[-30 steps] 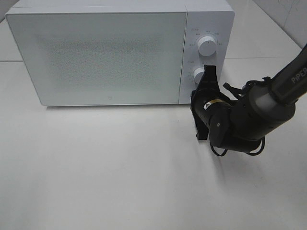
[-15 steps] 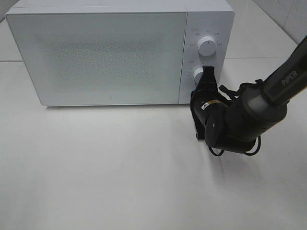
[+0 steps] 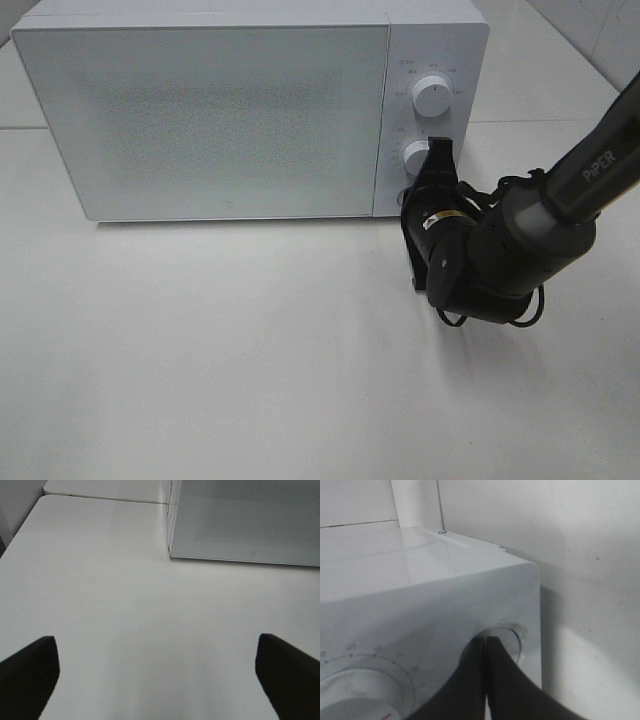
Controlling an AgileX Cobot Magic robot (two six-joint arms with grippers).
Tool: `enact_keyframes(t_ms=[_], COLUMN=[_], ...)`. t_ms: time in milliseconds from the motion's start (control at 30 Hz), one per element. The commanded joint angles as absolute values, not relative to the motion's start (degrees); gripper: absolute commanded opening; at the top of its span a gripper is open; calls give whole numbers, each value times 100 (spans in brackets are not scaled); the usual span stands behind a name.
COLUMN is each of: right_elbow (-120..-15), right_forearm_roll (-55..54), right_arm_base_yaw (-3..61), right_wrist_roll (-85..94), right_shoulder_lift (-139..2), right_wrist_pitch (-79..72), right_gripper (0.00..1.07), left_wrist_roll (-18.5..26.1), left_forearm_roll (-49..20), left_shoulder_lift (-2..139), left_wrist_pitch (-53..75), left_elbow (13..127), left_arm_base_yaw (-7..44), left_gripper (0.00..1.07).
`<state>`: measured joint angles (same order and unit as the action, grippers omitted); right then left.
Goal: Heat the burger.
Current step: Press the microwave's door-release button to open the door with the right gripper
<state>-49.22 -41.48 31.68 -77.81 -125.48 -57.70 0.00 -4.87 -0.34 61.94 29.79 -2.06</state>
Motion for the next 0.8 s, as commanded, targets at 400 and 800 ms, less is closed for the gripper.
enact_keyframes(t_ms=[400,800], right_elbow=[-4973,-5243], right_forearm_roll=[-4354,-4366], right_arm_base_yaw=[3134,3134], right_wrist_roll=[-7437,-7299], right_shoulder_lift=[-12531,-12548], right_wrist_pitch=[-5838,-5884], right_gripper=[0,0], left_wrist_roll=[0,0], left_forearm_roll=[-516,-516], left_shoulder_lift=[-52,-52], left_wrist_pitch=[6131,6131], left_elbow=[2968,2968], left_arm_base_yaw=[-218,-218], left_gripper=[100,100])
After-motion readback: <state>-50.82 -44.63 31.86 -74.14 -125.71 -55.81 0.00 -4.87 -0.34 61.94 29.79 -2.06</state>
